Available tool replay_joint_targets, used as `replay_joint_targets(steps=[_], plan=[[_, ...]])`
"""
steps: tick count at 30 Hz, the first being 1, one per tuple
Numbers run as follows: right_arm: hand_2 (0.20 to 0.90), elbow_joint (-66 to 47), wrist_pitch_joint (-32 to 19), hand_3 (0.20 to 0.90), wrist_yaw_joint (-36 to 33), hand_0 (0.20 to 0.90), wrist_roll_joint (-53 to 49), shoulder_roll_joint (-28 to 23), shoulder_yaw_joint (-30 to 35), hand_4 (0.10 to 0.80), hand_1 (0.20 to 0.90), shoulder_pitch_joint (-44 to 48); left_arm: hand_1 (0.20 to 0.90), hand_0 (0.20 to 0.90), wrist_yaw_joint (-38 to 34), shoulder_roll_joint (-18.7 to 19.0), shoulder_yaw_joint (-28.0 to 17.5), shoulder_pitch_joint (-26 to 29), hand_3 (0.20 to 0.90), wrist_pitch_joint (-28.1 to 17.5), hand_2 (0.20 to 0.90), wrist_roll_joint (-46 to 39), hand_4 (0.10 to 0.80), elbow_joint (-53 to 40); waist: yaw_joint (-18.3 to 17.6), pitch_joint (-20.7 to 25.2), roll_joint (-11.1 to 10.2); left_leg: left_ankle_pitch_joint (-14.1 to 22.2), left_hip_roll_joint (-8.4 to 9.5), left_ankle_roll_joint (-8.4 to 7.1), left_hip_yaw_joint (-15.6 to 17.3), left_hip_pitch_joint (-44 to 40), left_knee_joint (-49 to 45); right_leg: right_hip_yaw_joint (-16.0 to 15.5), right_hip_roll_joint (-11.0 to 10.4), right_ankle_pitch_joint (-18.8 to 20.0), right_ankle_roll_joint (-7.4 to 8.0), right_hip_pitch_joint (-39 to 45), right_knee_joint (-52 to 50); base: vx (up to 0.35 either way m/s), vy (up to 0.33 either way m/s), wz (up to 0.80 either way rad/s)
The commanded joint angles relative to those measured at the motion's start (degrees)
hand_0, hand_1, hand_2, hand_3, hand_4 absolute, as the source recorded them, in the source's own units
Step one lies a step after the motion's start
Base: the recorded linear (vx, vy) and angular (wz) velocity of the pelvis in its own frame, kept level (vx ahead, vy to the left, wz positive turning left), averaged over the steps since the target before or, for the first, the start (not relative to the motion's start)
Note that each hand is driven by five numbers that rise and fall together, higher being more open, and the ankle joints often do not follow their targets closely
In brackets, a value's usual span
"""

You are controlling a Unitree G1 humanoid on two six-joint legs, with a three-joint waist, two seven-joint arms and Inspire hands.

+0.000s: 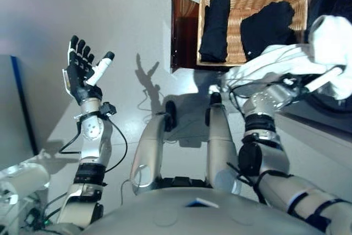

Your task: Pick up the clothes and place them into the washing machine

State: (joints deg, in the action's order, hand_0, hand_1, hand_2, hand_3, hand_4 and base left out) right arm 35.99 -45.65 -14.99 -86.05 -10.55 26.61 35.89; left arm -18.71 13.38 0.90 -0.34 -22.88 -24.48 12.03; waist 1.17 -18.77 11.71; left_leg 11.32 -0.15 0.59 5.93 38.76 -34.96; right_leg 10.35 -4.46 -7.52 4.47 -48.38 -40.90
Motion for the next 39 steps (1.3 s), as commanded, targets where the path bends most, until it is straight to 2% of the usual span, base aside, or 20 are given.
replay_joint_targets(steps=[1, 4, 5, 6, 7, 8, 9, 10, 12, 15, 16, 19, 23, 27, 29, 34, 35, 36, 38, 39], plan=[[0.2, 0.46, -4.58, 0.2, -1.57, 0.2, 12.47, -14.42, 0.27, 0.3, 0.2, 6.61, 0.9, 0.9, 0.07, 4.38, -2.41, 1.16, 0.9, -7.11, 0.9, 0.88, 0.8, -4.95, 1.41, 6.93, 2.39, 4.06, 1.71, -1.04, -1.52, -2.87, 2.24, -1.34, 0.34, -1.27, -1.28, 3.12, 6.79, 0.063, 0.01, -0.08], [0.2, 2.73, -3.08, 0.2, -4.85, 0.2, 16.8, -22.24, -1.13, 0.3, 0.2, 10.1, 0.9, 0.9, 0.17, 5.46, -3.25, 0.82, 0.9, -7.5, 0.9, 0.96, 0.8, -4.89, 2.17, 7.48, 3.15, 3.1, 2.18, -1.45, -1.43, -3.89, 4.46, -0.96, -0.1, -1.09, -1.24, 3.47, 7.59, 0.045, -0.004, -0.08], [0.2, 2.88, -3.01, 0.2, -5.19, 0.2, 17.09, -22.53, -1.28, 0.3, 0.2, 10.41, 0.9, 0.9, 0.21, 5.29, -3.24, 0.93, 0.9, -7.52, 0.9, 0.92, 0.8, -4.86, 2.17, 7.41, 3.27, 2.97, 2.23, -1.45, -1.4, -3.97, 4.69, -0.92, -0.15, -1.04, -1.24, 3.48, 7.68, 0.024, -0.019, -0.08], [0.2, 3.19, -2.24, 0.2, -6.06, 0.2, 18.75, -25.61, -2.04, 0.3, 0.2, 11.34, 0.9, 0.9, 0.17, 5.53, -3.6, 0.99, 0.9, -7.61, 0.9, 0.9, 0.8, -4.44, 2.25, 7.54, 3.38, 2.47, 2.44, -1.73, -1.39, -4.25, 5.5, -0.88, -0.29, -0.97, -1.19, 3.66, 8.05, 0.037, -0.045, 0.0], [0.2, 2.36, -0.99, 0.2, -6.42, 0.2, 20.9, -31.02, -3.59, 0.3, 0.2, 13.16, 0.9, 0.9, 0.56, 5.94, -4.22, 0.79, 0.9, -7.75, 0.9, 0.71, 0.8, -4.69, 2.51, 7.86, 3.53, 1.52, 2.63, -2.28, -1.65, -5.08, 7.4, -1.0, -0.64, -0.9, -1.15, 4.26, 8.81, 0.039, -0.064, 0.07], [0.2, 3.03, -0.38, 0.2, -7.23, 0.2, 22.39, -33.87, -4.99, 0.3, 0.2, 14.12, 0.9, 0.9, 0.58, 6.58, -4.37, 0.86, 0.9, -7.84, 0.9, 0.74, 0.8, -4.65, 2.65, 8.08, 3.24, 1.26, 2.67, -2.57, -1.76, -5.4, 7.95, -1.02, -0.82, -0.8, -1.03, 4.58, 9.19, -0.001, -0.053, 0.11], [0.2, 3.26, -0.28, 0.2, -7.57, 0.2, 22.64, -34.19, -5.27, 0.3, 0.2, 14.58, 0.9, 0.9, 0.58, 6.4, -4.36, 0.98, 0.9, -7.86, 0.9, 0.71, 0.8, -4.65, 2.63, 7.96, 3.34, 0.56, 2.72, -2.6, -1.68, -5.27, 8.28, -0.96, -0.87, -0.09, -1.04, 4.49, 9.62, 0.011, -0.063, 0.13], [0.2, 2.92, 0.47, 0.2, -8.39, 0.2, 24.42, -39.2, -7.81, 0.3, 0.2, 17.04, 0.9, 0.9, 0.83, 7.28, -4.57, 0.69, 0.9, -7.86, 0.9, 0.69, 0.8, -4.81, 2.71, 8.19, 3.26, 0.03, 2.78, -3.14, -1.92, -6.16, 9.83, -1.07, -1.09, -0.43, -1.03, 5.09, 9.97, -0.012, -0.061, 0.15], [0.2, 2.32, 1.45, 0.2, -9.84, 0.2, 26.88, -45.16, -10.49, 0.3, 0.2, 20.31, 0.9, 0.9, 0.9, 8.17, -5.02, 0.98, 0.9, -7.92, 0.9, 0.55, 0.8, -4.65, 2.61, 8.6, 3.17, -1.38, 2.96, -3.99, -2.18, -7.29, 12.12, -1.36, -1.49, -0.2, -0.89, 5.94, 10.99, 0.041, -0.06, 0.1], [0.2, 3.46, 2.35, 0.2, -9.89, 0.2, 27.29, -50.6, -15.4, 0.3, 0.2, 25.17, 0.9, 0.9, 1.24, 9.42, -5.14, 1.62, 0.9, -7.89, 0.9, 0.01, 0.8, -4.07, 2.7, 9.08, 3.19, -3.47, 3.32, -4.8, -2.57, -8.94, 15.07, -1.86, -2.04, 0.58, -0.88, 7.31, 12.66, 0.008, -0.05, 0.13], [0.2, 3.93, 2.79, 0.2, -9.74, 0.2, 27.45, -51.58, -16.0, 0.3, 0.2, 25.49, 0.9, 0.9, 1.33, 9.46, -5.28, 1.56, 0.9, -7.79, 0.9, -0.07, 0.8, -3.79, 2.67, 9.24, 3.11, -3.09, 3.4, -4.88, -2.84, -9.3, 15.3, -1.93, -2.01, 0.01, -0.93, 7.66, 12.62, 0.007, -0.03, 0.11], [0.2, 4.5, 3.97, 0.2, -8.62, 0.2, 27.54, -52.96, -18.35, 0.3, 0.2, 26.57, 0.9, 0.9, 1.4, 9.47, -5.56, 1.81, 0.9, -7.91, 0.9, -0.21, 0.8, -3.73, 2.6, 9.43, 2.98, -4.04, 3.29, -5.05, -2.93, -9.49, 16.26, -1.97, -1.94, 0.8, -0.98, 7.97, 13.41, 0.02, -0.052, 0.03], [0.2, 6.08, 4.35, 0.2, -9.67, 0.2, 28.8, -53.01, -16.76, 0.3, 0.2, 25.18, 0.9, 0.9, 1.74, 8.58, -5.55, 2.07, 0.9, -7.91, 0.9, -0.57, 0.8, -3.59, 2.5, 10.32, 3.15, -4.05, 3.28, -5.03, -3.62, -10.06, 17.35, -2.65, -1.76, 0.46, -0.96, 8.74, 14.05, 0.022, -0.032, -0.03], [0.2, 10.56, 6.02, 0.2, -13.28, 0.2, 32.16, -54.04, -16.63, 0.3, 0.2, 24.52, 0.9, 0.9, 0.97, 8.51, -5.63, 2.7, 0.9, -8.05, 0.9, -0.24, 0.8, -2.49, 2.7, 10.85, 3.25, -4.65, 3.29, -5.2, -4.18, -10.73, 18.67, -3.17, -1.93, 0.45, -0.89, 9.45, 14.63, 0.025, -0.017, 0.02], [0.2, 13.11, 7.19, 0.2, -17.96, 0.2, 36.23, -54.14, -15.85, 0.3, 0.2, 23.97, 0.9, 0.9, 0.02, 8.55, -5.79, 2.49, 0.9, -8.0, 0.9, 0.17, 0.8, -2.72, 2.96, 11.02, 3.39, -5.82, 3.38, -5.41, -4.55, -11.26, 20.12, -3.52, -2.13, 1.12, -0.9, 10.1, 15.7, -0.004, -0.018, 0.06], [0.2, 13.19, 7.7, 0.2, -18.73, 0.2, 36.62, -50.08, -13.86, 0.3, 0.2, 20.84, 0.9, 0.9, -0.65, 8.14, -5.68, 2.35, 0.9, -8.18, 0.9, 1.05, 0.8, -3.67, 3.34, 10.99, 3.97, -7.39, 3.47, -5.59, -5.16, -12.53, 22.64, -4.1, -2.41, 1.68, -0.87, 10.87, 17.2, 0.012, -0.011, 0.06], [0.2, 11.69, 7.31, 0.2, -17.82, 0.2, 35.99, -47.23, -12.57, 0.3, 0.2, 18.4, 0.9, 0.9, -0.86, 7.48, -5.58, 2.56, 0.9, -8.3, 0.9, 1.18, 0.8, -3.89, 3.39, 11.04, 4.09, -7.14, 3.42, -5.53, -5.36, -13.32, 23.42, -4.36, -2.5, 0.79, -0.83, 11.63, 17.47, 0.014, -0.017, 0.06], [0.2, 11.47, 7.28, 0.2, -17.69, 0.2, 35.91, -47.08, -12.24, 0.3, 0.2, 18.03, 0.9, 0.9, -0.89, 7.58, -5.59, 2.52, 0.9, -8.3, 0.9, 1.23, 0.8, -3.92, 3.34, 10.97, 3.99, -7.58, 3.41, -5.54, -5.36, -13.22, 23.52, -4.39, -2.49, 1.34, -0.85, 11.59, 17.7, 0.029, -0.053, 0.02], [0.2, 9.56, 6.66, 0.2, -14.36, 0.2, 32.98, -42.19, -12.34, 0.3, 0.2, 16.32, 0.9, 0.9, -0.82, 6.95, -5.3, 3.01, 0.9, -8.4, 0.9, 0.71, 0.8, -4.6, 3.95, 10.64, 4.14, -7.75, 3.34, -5.4, -5.61, -12.7, 22.94, -4.78, -2.38, 1.52, -1.07, 11.56, 17.63, -0.034, -0.05, -0.01], [0.2, 9.35, 6.62, 0.2, -14.05, 0.2, 32.72, -41.98, -12.2, 0.3, 0.2, 16.04, 0.9, 0.9, -0.81, 6.98, -5.42, 2.91, 0.9, -8.4, 0.9, 0.72, 0.8, -4.61, 3.85, 10.7, 4.1, -7.75, 3.3, -5.41, -5.61, -12.63, 22.9, -4.8, -2.34, 1.6, -1.08, 11.54, 17.7, -0.027, -0.039, 0.07]])
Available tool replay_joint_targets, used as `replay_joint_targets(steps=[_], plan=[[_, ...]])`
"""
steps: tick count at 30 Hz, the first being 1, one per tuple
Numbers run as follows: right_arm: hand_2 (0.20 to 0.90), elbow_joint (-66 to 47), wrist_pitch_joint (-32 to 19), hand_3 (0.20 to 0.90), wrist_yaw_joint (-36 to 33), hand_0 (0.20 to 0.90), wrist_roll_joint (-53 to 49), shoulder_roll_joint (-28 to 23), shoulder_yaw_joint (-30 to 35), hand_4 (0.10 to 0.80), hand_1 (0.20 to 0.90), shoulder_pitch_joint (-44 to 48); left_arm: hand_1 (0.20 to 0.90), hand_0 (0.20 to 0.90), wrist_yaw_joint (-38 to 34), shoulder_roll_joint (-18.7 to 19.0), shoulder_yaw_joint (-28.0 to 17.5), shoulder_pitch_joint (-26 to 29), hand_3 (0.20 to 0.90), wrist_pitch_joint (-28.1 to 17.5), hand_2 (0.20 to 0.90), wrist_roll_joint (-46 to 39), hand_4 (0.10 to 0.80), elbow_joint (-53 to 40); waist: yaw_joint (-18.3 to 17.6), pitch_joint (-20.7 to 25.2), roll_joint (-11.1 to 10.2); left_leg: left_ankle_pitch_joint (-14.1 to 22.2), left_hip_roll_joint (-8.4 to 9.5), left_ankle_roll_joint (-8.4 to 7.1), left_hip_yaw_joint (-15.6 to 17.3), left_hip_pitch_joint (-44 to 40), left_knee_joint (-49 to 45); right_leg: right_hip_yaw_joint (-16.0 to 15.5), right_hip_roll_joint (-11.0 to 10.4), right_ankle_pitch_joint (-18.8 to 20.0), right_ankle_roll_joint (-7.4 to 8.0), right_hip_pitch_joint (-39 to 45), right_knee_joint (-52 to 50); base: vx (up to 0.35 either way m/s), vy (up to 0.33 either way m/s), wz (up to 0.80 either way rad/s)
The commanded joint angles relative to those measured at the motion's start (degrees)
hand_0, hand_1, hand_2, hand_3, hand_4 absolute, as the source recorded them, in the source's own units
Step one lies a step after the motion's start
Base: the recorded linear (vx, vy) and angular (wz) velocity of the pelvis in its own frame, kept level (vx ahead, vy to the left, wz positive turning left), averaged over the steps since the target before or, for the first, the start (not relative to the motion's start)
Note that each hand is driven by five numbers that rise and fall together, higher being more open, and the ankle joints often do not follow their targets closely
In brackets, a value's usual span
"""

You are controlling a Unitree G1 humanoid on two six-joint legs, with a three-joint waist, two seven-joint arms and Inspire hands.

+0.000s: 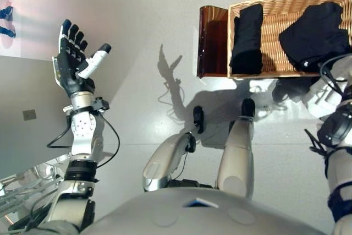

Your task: Pick up the clothes and place them into the washing machine

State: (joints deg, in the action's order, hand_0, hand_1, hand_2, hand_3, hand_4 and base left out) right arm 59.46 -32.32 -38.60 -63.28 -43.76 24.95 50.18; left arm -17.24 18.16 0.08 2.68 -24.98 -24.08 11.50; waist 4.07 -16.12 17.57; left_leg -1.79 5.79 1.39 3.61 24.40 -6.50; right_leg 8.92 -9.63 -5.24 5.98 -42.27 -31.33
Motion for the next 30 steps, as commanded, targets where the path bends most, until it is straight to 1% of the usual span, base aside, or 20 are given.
replay_joint_targets(steps=[1, 2, 4, 8, 10, 11, 12, 14, 15, 16, 17, 18, 19, 21, 25, 26, 27, 28, 29, 30], plan=[[0.2, -15.77, -6.85, 0.2, 11.77, 0.2, 8.89, -6.0, -11.48, 0.3, 0.2, 1.45, 0.9, 0.9, -2.32, 1.69, -4.34, 0.18, 0.9, -6.32, 0.9, 0.14, 0.8, -4.5, 1.46, 7.79, -1.81, 5.97, -2.67, -6.13, -3.49, 1.89, -6.05, -3.67, 2.8, -1.28, -2.6, 5.44, 7.73, -0.019, -0.026, 0.09], [0.2, -15.95, -6.88, 0.2, 11.93, 0.2, 8.77, -5.82, -11.43, 0.3, 0.2, 1.33, 0.9, 0.9, -2.33, 1.7, -4.49, 0.12, 0.9, -6.29, 0.9, 0.17, 0.8, -4.54, 1.31, 7.73, -1.84, 5.59, -2.7, -6.15, -3.46, 2.15, -6.1, -3.68, 2.82, -0.73, -2.63, 5.28, 7.9, -0.026, -0.037, 0.07], [0.2, -19.88, -9.1, 0.2, 12.04, 0.2, 8.53, -1.47, -10.57, 0.3, 0.2, 0.78, 0.9, 0.9, -2.03, 0.77, -4.57, -0.7, 0.9, -6.0, 0.9, -0.25, 0.8, -5.12, 1.76, 7.52, -1.76, 5.58, -2.81, -6.21, -4.09, 2.32, -6.21, -4.31, 2.77, -1.29, -2.67, 5.68, 7.89, 0.0, 0.0, 0.0], [0.2, -23.99, -9.7, 0.2, 10.73, 0.2, 10.84, -1.85, -9.85, 0.3, 0.2, 0.48, 0.9, 0.9, -1.64, 1.12, -4.99, -0.89, 0.9, -6.29, 0.9, -0.61, 0.8, -4.79, 1.56, 7.38, -2.3, 4.2, -2.85, -6.45, -4.74, 2.08, -4.81, -5.5, 2.57, -0.79, -2.74, 6.11, 8.32, -0.01, -0.004, 0.13], [0.2, -26.13, -9.77, 0.2, 10.2, 0.2, 12.05, -2.64, -10.29, 0.3, 0.2, 0.56, 0.9, 0.9, -1.57, 1.35, -5.44, -1.19, 0.9, -6.25, 0.9, -0.92, 0.8, -4.57, 1.49, 7.35, -2.79, 3.74, -2.87, -6.47, -5.09, 1.57, -3.85, -6.04, 2.56, -0.68, -2.83, 6.67, 8.71, -0.002, -0.002, 0.26], [0.2, -27.03, -9.17, 0.2, 10.59, 0.2, 12.62, -4.14, -10.93, 0.3, 0.2, 0.43, 0.9, 0.9, -1.39, 1.44, -5.74, -1.36, 0.9, -6.2, 0.9, -1.37, 0.8, -4.47, 1.25, 7.5, -3.71, 4.03, -2.99, -6.46, -5.26, 0.72, -3.16, -6.5, 2.42, -0.82, -2.73, 7.43, 9.29, -0.019, -0.01, 0.15], [0.2, -26.98, -9.16, 0.2, 10.68, 0.2, 12.53, -4.17, -10.95, 0.3, 0.2, 0.5, 0.9, 0.9, -1.36, 1.43, -5.78, -1.35, 0.9, -6.2, 0.9, -1.41, 0.8, -4.5, 1.21, 7.41, -3.67, 3.55, -3.0, -6.45, -5.26, 0.85, -3.03, -6.53, 2.43, -0.22, -2.74, 7.38, 9.6, 0.042, -0.012, 0.11], [0.2, -28.29, -8.98, 0.2, 11.47, 0.2, 12.23, -6.78, -13.21, 0.3, 0.2, 2.37, 0.9, 0.9, -0.97, 1.97, -5.89, -1.5, 0.9, -6.08, 0.9, -1.98, 0.8, -4.48, 1.12, 7.96, -5.25, 4.05, -3.15, -6.32, -5.42, -0.25, -2.25, -6.7, 2.46, -0.06, -2.65, 8.59, 10.84, 0.02, 0.007, 0.08], [0.2, -28.26, -8.99, 0.2, 11.45, 0.2, 12.23, -6.81, -13.3, 0.3, 0.2, 2.51, 0.9, 0.9, -0.95, 1.92, -5.96, -1.48, 0.9, -6.08, 0.9, -2.01, 0.8, -4.5, 1.09, 7.88, -5.2, 3.6, -3.17, -6.31, -5.38, -0.07, -2.17, -6.69, 2.48, 0.53, -2.66, 8.49, 11.12, 0.041, 0.006, -0.02], [0.2, -29.6, -8.83, 0.2, 11.62, 0.2, 12.5, -8.05, -14.42, 0.3, 0.2, 3.62, 0.9, 0.9, -0.66, 2.1, -5.85, -1.46, 0.9, -5.75, 0.9, -2.23, 0.8, -4.51, 0.95, 8.34, -6.39, 4.21, -3.42, -6.27, -5.25, -0.61, -2.27, -6.8, 2.5, 0.2, -2.59, 9.33, 11.48, 0.01, 0.002, -0.07], [0.2, -29.59, -8.82, 0.2, 11.64, 0.2, 12.47, -8.09, -14.43, 0.3, 0.2, 3.69, 0.9, 0.9, -0.65, 2.09, -5.87, -1.43, 0.9, -5.74, 0.9, -2.25, 0.8, -4.53, 0.94, 8.26, -6.37, 3.78, -3.42, -6.27, -5.22, -0.43, -2.22, -6.8, 2.5, 0.75, -2.6, 9.24, 11.74, 0.078, -0.004, -0.08], [0.2, -28.59, -8.62, 0.2, 10.79, 0.2, 13.15, -9.92, -15.15, 0.3, 0.2, 4.68, 0.9, 0.9, -0.52, 2.67, -5.56, -1.29, 0.9, -5.9, 0.9, -2.57, 0.8, -4.1, 0.83, 8.3, -7.65, 4.34, -3.66, -6.36, -5.32, -0.85, -2.37, -6.82, 2.64, 0.33, -2.61, 10.06, 11.91, 0.019, -0.013, -0.04], [0.2, -28.52, -8.81, 0.2, 10.08, 0.2, 13.23, -10.66, -15.38, 0.3, 0.2, 5.51, 0.9, 0.9, -0.53, 2.94, -5.44, -1.12, 0.9, -5.88, 0.9, -2.57, 0.8, -3.92, 0.66, 8.16, -8.09, 4.43, -3.75, -6.36, -5.27, -0.79, -2.52, -6.95, 2.7, 0.34, -2.63, 10.16, 11.99, 0.011, -0.013, -0.05], [0.2, -28.53, -8.92, 0.2, 9.53, 0.2, 13.41, -11.03, -15.07, 0.3, 0.2, 5.55, 0.9, 0.9, -0.63, 3.04, -5.56, -0.91, 0.9, -5.89, 0.9, -2.54, 0.8, -4.13, 0.45, 7.93, -8.25, 3.98, -3.86, -6.32, -5.11, -0.17, -2.61, -7.04, 2.84, 1.01, -2.65, 9.82, 12.29, -0.047, -0.009, -0.01], [0.2, -25.87, -8.41, 0.2, 9.08, 0.2, 12.65, -12.01, -14.34, 0.3, 0.2, 5.11, 0.9, 0.9, -0.96, 3.4, -6.49, -1.55, 0.9, -6.21, 0.9, -2.36, 0.8, -6.72, 0.13, 6.2, -9.44, 5.66, -3.98, -6.16, -4.81, 3.82, -7.69, -6.96, 3.31, 0.67, -2.87, 7.25, 10.24, -0.071, -0.036, 0.03], [0.2, -25.34, -8.49, 0.2, 9.11, 0.2, 12.43, -10.33, -12.52, 0.3, 0.2, 2.57, 0.9, 0.9, -0.96, 2.76, -6.87, -1.95, 0.9, -5.94, 0.9, -1.92, 0.8, -7.66, -0.25, 4.99, -9.88, 6.83, -4.2, -5.96, -4.72, 6.11, -11.56, -6.9, 3.67, 0.28, -3.04, 5.95, 8.37, -0.012, -0.051, 0.06], [0.2, -25.57, -8.49, 0.2, 9.13, 0.2, 12.49, -10.12, -12.11, 0.3, 0.2, 2.04, 0.9, 0.9, -0.97, 2.94, -6.81, -2.12, 0.9, -5.87, 0.9, -1.87, 0.8, -7.77, -0.13, 5.14, -10.01, 7.76, -4.28, -5.97, -4.74, 6.28, -12.39, -6.89, 3.76, -0.52, -3.04, 5.83, 7.66, 0.008, -0.078, 0.05], [0.2, -25.06, -8.83, 0.2, 8.82, 0.2, 12.32, -7.14, -9.71, 0.3, 0.2, -1.63, 0.9, 0.9, -0.8, 2.03, -6.87, -2.46, 0.9, -5.81, 0.9, -1.57, 0.8, -8.01, -0.42, 4.73, -10.45, 8.47, -4.83, -5.87, -4.8, 7.19, -13.69, -7.17, 3.97, -0.96, -2.98, 5.49, 6.98, 0.0, 0.0, 0.0], [0.2, -25.35, -8.84, 0.2, 8.86, 0.2, 12.34, -6.92, -9.31, 0.3, 0.2, -2.09, 0.9, 0.9, -0.81, 2.21, -6.83, -2.53, 0.9, -5.79, 0.9, -1.55, 0.8, -8.08, -0.38, 4.83, -10.61, 7.96, -4.82, -5.87, -4.83, 7.43, -13.59, -7.22, 3.95, -0.39, -3.01, 5.36, 7.27, 0.043, -0.055, 0.05], [0.2, -25.12, -9.19, 0.2, 8.56, 0.2, 12.68, -2.55, -5.89, 0.3, 0.2, -7.51, 0.9, 0.9, -0.38, 1.66, -6.79, -2.91, 0.9, -5.72, 0.9, -1.14, 0.8, -8.7, -0.51, 4.41, -11.08, 8.66, -5.1, -5.56, -5.18, 7.45, -13.87, -7.73, 4.11, -0.9, -2.95, 6.01, 7.32, 0.005, -0.027, 0.06]])
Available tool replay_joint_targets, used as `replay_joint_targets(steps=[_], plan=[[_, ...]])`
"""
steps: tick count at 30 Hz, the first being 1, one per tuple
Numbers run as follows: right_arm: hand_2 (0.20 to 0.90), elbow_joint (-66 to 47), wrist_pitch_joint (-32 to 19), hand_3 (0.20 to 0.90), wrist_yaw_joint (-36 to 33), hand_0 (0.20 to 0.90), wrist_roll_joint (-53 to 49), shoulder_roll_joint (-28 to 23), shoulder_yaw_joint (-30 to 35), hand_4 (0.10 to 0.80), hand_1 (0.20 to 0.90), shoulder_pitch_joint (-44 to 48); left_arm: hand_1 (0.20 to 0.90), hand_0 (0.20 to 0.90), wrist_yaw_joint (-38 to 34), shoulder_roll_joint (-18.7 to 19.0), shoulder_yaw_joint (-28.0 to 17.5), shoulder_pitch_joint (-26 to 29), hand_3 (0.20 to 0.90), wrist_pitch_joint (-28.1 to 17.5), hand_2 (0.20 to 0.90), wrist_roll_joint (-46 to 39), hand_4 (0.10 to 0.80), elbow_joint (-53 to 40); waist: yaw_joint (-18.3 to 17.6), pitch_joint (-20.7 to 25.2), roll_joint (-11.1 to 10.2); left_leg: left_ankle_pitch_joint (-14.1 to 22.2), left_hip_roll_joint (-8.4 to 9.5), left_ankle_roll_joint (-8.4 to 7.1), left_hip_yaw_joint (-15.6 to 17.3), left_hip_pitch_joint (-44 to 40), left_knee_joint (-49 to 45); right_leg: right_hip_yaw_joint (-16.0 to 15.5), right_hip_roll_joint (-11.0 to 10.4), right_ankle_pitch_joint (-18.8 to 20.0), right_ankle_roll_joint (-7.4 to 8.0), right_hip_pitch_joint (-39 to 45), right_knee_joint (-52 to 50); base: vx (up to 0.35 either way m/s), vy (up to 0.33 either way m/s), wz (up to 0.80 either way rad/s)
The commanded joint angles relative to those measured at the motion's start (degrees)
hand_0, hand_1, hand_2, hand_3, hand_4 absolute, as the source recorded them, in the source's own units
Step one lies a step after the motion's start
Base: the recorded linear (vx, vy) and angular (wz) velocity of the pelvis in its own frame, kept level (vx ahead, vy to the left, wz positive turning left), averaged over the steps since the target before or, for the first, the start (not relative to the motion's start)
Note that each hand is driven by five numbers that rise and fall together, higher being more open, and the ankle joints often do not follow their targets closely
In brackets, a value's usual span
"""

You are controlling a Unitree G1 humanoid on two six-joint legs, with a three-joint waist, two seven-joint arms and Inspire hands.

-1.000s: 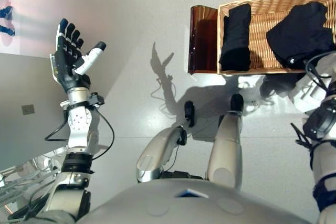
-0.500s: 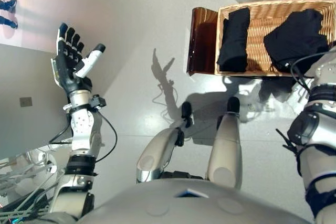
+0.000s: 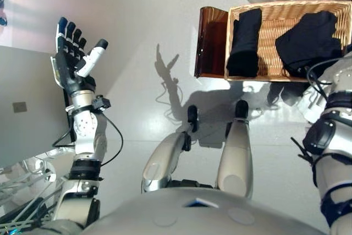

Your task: Pick up the clothes and place them into the washing machine

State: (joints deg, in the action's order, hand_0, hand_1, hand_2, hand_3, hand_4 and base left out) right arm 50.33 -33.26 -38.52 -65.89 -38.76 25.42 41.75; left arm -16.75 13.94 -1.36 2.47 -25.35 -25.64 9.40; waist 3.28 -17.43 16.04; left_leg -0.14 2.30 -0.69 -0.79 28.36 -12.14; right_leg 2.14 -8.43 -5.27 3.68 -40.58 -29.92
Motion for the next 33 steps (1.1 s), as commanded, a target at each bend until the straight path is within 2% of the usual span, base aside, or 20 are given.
replay_joint_targets(steps=[1, 3, 4, 5, 7, 8, 10, 11, 13, 16, 19, 23, 28, 33], plan=[[0.2, -16.29, -8.26, 0.2, 8.52, 0.2, 15.33, -7.28, -5.97, 0.3, 0.2, 0.45, 0.9, 0.9, -0.88, 6.09, -5.28, -2.81, 0.9, -5.32, 0.9, 0.44, 0.8, -6.68, 0.33, 5.78, -9.74, 6.49, -1.58, -3.48, -0.83, 3.64, -8.09, -1.02, 2.88, -0.34, -0.68, 4.26, 6.21, 0.086, -0.044, 0.06], [0.2, -15.2, -9.06, 0.2, 7.42, 0.2, 15.9, -1.83, -2.48, 0.3, 0.2, -5.39, 0.9, 0.9, -0.96, 5.86, -6.23, -2.91, 0.9, -5.73, 0.9, 0.98, 0.8, -7.59, 0.43, 5.79, -11.09, 6.98, -2.0, -3.16, -1.49, 3.04, -7.22, -1.96, 3.08, -0.6, -0.48, 5.24, 7.13, 0.041, -0.026, 0.05], [0.2, -15.4, -9.09, 0.2, 7.42, 0.2, 15.95, -1.6, -2.27, 0.3, 0.2, -5.64, 0.9, 0.9, -1.0, 6.03, -6.19, -2.97, 0.9, -5.71, 0.9, 1.02, 0.8, -7.67, 0.42, 5.8, -11.24, 6.45, -1.96, -3.16, -1.53, 3.19, -7.06, -2.03, 3.04, -0.06, -0.51, 5.18, 7.41, 0.029, -0.029, 0.12], [0.2, -13.74, -9.9, 0.2, 7.86, 0.2, 14.59, 1.64, -1.17, 0.3, 0.2, -7.8, 0.9, 0.9, -1.41, 6.0, -6.59, -2.71, 0.9, -6.12, 0.9, 1.56, 0.8, -7.93, 0.59, 5.61, -12.44, 6.87, -2.07, -3.04, -1.99, 2.83, -6.82, -2.74, 3.13, -0.33, -0.49, 5.96, 7.95, -0.002, -0.018, 0.1], [0.2, -13.31, -10.11, 0.2, 7.93, 0.2, 14.38, 3.87, -0.68, 0.3, 0.2, -9.65, 0.9, 0.9, -1.6, 6.45, -6.81, -2.83, 0.9, -5.94, 0.9, 1.94, 0.8, -8.12, 0.76, 5.62, -13.31, 6.36, -1.96, -2.93, -2.39, 2.69, -6.45, -3.17, 3.05, 0.37, -0.53, 6.37, 8.66, 0.036, -0.017, 0.17], [0.2, -12.98, -10.1, 0.2, 7.99, 0.2, 14.55, 4.35, -1.05, 0.3, 0.2, -10.23, 0.9, 0.9, -2.02, 6.47, -7.35, -2.74, 0.9, -6.27, 0.9, 2.19, 0.8, -8.2, 0.93, 5.6, -14.17, 6.92, -2.03, -2.89, -2.64, 2.26, -6.33, -3.45, 3.05, 0.2, -0.39, 6.89, 8.98, 0.044, -0.018, 0.13], [0.2, -11.51, -10.74, 0.2, 8.46, 0.2, 12.56, 8.34, 0.38, 0.3, 0.2, -12.25, 0.9, 0.9, -2.18, 6.49, -7.29, -2.73, 0.9, -6.11, 0.9, 2.38, 0.8, -8.53, 1.11, 5.34, -15.63, 6.33, -1.86, -2.68, -3.27, 1.88, -5.59, -4.29, 2.73, 1.18, -0.23, 8.3, 10.71, 0.05, -0.018, 0.05], [0.2, -11.17, -11.06, 0.2, 9.43, 0.2, 10.54, 11.33, 0.53, 0.3, 0.2, -13.84, 0.9, 0.9, -2.46, 6.13, -7.69, -2.46, 0.9, -6.21, 0.9, 2.4, 0.8, -8.09, 1.33, 4.9, -17.06, 6.84, -1.9, -2.53, -3.77, 1.31, -5.4, -4.96, 2.51, 1.34, 0.12, 9.58, 11.76, 0.045, -0.006, 0.15], [0.2, -10.43, -10.81, 0.2, 10.45, 0.2, 9.4, 12.48, 1.33, 0.3, 0.2, -14.85, 0.9, 0.9, -2.29, 6.53, -7.75, -2.52, 0.9, -5.89, 0.9, 2.49, 0.8, -8.12, 1.51, 4.69, -17.74, 6.82, -1.81, -2.4, -4.21, 1.11, -5.33, -5.42, 2.3, 1.52, 0.18, 10.34, 12.39, 0.042, -0.004, 0.22], [0.2, -7.8, -10.62, 0.2, 12.53, 0.2, 5.9, 14.87, 1.51, 0.3, 0.2, -15.54, 0.9, 0.9, -1.62, 6.86, -8.44, -2.85, 0.9, -5.73, 0.9, 2.74, 0.8, -8.61, 2.31, 4.29, -20.26, 7.4, -1.64, -2.14, -5.12, 1.23, -5.9, -6.3, 2.13, 2.0, 0.58, 11.86, 13.78, 0.045, 0.003, 0.19], [0.2, -6.48, -10.81, 0.2, 14.18, 0.2, 3.42, 16.46, 1.32, 0.3, 0.2, -15.72, 0.9, 0.9, -1.25, 7.47, -8.23, -2.6, 0.9, -5.5, 0.9, 2.86, 0.8, -8.55, 2.69, 4.05, -21.72, 7.56, -1.4, -1.97, -5.83, 1.31, -6.16, -6.89, 1.72, 2.52, 0.88, 12.95, 15.08, 0.099, 0.011, 0.17], [0.2, -6.04, -10.83, 0.2, 14.13, 0.2, 2.52, 17.3, 1.32, 0.3, 0.2, -15.26, 0.9, 0.9, -1.34, 8.21, -8.11, -1.9, 0.9, -5.23, 0.9, 3.15, 0.8, -8.28, 2.75, 3.73, -22.53, 7.06, -0.64, -1.7, -6.52, 1.74, -6.08, -7.42, 0.98, 3.21, 1.02, 13.4, 15.86, 0.037, 0.041, 0.16], [0.2, -5.9, -10.85, 0.2, 13.69, 0.2, 2.7, 18.48, 0.97, 0.3, 0.2, -14.58, 0.9, 0.9, -2.19, 8.75, -9.21, -1.93, 0.9, -5.22, 0.9, 3.93, 0.8, -9.01, 2.84, 3.62, -22.47, 8.55, 0.02, -1.2, -6.35, 2.51, -7.54, -6.77, 0.99, 2.52, 0.97, 13.04, 15.5, 0.005, 0.051, 0.09], [0.2, -5.04, -10.54, 0.2, 12.7, 0.2, 3.1, 18.78, 0.6, 0.3, 0.2, -12.93, 0.9, 0.9, -3.48, 8.48, -9.94, -2.22, 0.9, -5.4, 0.9, 4.38, 0.8, -9.55, 2.6, 2.95, -20.91, 9.42, 0.51, -0.67, -5.09, 4.03, -9.56, -5.18, 1.3, 2.39, 0.65, 9.73, 13.46, -0.044, 0.045, -0.06]])
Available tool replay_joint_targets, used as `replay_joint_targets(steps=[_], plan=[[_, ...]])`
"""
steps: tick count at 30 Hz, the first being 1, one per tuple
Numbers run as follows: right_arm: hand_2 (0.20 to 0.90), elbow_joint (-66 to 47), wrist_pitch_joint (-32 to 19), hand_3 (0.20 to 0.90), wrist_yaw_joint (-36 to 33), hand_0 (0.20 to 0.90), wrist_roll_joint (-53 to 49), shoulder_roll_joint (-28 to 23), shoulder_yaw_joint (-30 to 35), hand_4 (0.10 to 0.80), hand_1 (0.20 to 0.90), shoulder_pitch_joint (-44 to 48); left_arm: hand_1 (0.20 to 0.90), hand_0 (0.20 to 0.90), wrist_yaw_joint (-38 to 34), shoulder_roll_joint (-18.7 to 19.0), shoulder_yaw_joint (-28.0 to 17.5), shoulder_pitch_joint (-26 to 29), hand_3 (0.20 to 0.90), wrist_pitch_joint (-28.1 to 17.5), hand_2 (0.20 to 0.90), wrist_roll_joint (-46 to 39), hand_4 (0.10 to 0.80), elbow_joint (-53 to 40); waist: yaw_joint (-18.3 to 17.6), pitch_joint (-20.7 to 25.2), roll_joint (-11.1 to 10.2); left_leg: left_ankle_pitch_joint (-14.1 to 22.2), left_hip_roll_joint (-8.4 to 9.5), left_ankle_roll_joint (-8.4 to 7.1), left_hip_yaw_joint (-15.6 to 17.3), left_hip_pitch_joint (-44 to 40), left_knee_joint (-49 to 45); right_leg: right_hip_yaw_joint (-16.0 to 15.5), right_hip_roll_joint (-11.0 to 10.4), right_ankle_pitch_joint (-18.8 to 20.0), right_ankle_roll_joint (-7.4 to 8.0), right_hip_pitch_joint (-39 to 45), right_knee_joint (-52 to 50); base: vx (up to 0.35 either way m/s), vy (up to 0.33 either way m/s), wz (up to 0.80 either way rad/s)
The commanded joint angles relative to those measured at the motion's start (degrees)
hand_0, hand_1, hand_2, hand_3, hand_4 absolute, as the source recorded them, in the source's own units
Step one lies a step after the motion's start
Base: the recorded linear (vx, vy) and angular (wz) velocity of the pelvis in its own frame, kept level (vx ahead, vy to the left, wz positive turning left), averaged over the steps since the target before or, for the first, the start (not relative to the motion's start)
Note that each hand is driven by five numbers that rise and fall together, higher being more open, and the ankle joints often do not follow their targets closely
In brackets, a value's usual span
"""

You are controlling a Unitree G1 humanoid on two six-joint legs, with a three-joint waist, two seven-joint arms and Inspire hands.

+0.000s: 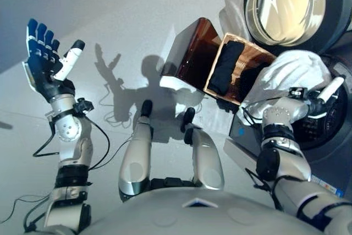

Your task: Pick up the clothes and place them into the washing machine

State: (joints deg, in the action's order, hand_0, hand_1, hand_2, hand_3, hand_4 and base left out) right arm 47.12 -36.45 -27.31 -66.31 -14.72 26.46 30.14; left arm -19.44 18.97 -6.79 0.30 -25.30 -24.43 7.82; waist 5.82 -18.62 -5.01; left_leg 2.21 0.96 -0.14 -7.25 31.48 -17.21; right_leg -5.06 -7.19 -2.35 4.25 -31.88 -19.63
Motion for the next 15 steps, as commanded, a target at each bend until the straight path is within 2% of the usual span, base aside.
replay_joint_targets(steps=[1, 8, 13, 14, 15], plan=[[0.2, -1.78, -7.3, 0.2, 1.4, 0.2, 3.49, -5.34, -0.52, 0.3, 0.2, -0.99, 0.9, 0.9, -0.74, 3.33, -4.5, -0.03, 0.9, -5.62, 0.9, 2.99, 0.8, -7.87, 0.05, 3.97, 0.57, 7.2, 1.85, -1.15, 1.7, 1.27, -4.68, 2.36, 0.1, -0.6, 0.05, 0.36, 2.72, -0.066, 0.033, -0.17], [0.2, -2.58, -7.31, 0.2, -1.2, 0.2, 5.7, -6.58, 0.35, 0.3, 0.2, 0.95, 0.9, 0.9, -0.3, 3.66, -4.19, -0.44, 0.9, -5.57, 0.9, 2.69, 0.8, -7.45, -0.26, 3.54, 3.87, 6.57, 2.04, -1.09, 2.83, 3.97, -5.31, 3.61, 0.02, -0.66, -0.1, -3.66, 1.11, -0.057, 0.007, -0.14], [0.2, -1.77, -6.6, 0.2, -3.0, 0.2, 8.3, -9.94, -0.52, 0.3, 0.2, 3.83, 0.9, 0.9, 0.17, 3.93, -2.64, -0.75, 0.9, -5.79, 0.9, 2.64, 0.8, -7.32, -0.14, 3.92, 6.13, 5.67, 2.08, -1.19, 3.17, 5.27, -4.85, 4.52, -0.17, -0.39, -0.12, -5.84, 0.52, -0.008, -0.007, -0.04], [0.381, -1.44, -6.07, 0.381, -3.53, 0.381, 9.55, -10.37, -1.41, 0.429, 0.381, 3.93, 0.9, 0.9, 0.25, 3.87, -2.21, -0.59, 0.9, -5.81, 0.9, 2.64, 0.8, -7.23, -0.17, 4.09, 6.38, 5.5, 2.08, -1.2, 3.29, 5.36, -4.77, 4.62, -0.14, -0.32, -0.14, -5.98, 0.54, 0.016, -0.011, -0.06], [0.9, -0.28, -4.31, 0.9, -3.59, 0.9, 11.36, -11.08, -2.86, 0.8, 0.9, 3.76, 0.9, 0.9, 0.34, 3.9, -1.64, -0.39, 0.9, -5.92, 0.9, 2.8, 0.8, -7.08, -0.17, 4.35, 6.57, 5.31, 1.96, -1.25, 3.38, 5.23, -4.42, 4.72, -0.22, -0.27, -0.1, -5.89, 0.68, 0.023, -0.022, -0.04]])
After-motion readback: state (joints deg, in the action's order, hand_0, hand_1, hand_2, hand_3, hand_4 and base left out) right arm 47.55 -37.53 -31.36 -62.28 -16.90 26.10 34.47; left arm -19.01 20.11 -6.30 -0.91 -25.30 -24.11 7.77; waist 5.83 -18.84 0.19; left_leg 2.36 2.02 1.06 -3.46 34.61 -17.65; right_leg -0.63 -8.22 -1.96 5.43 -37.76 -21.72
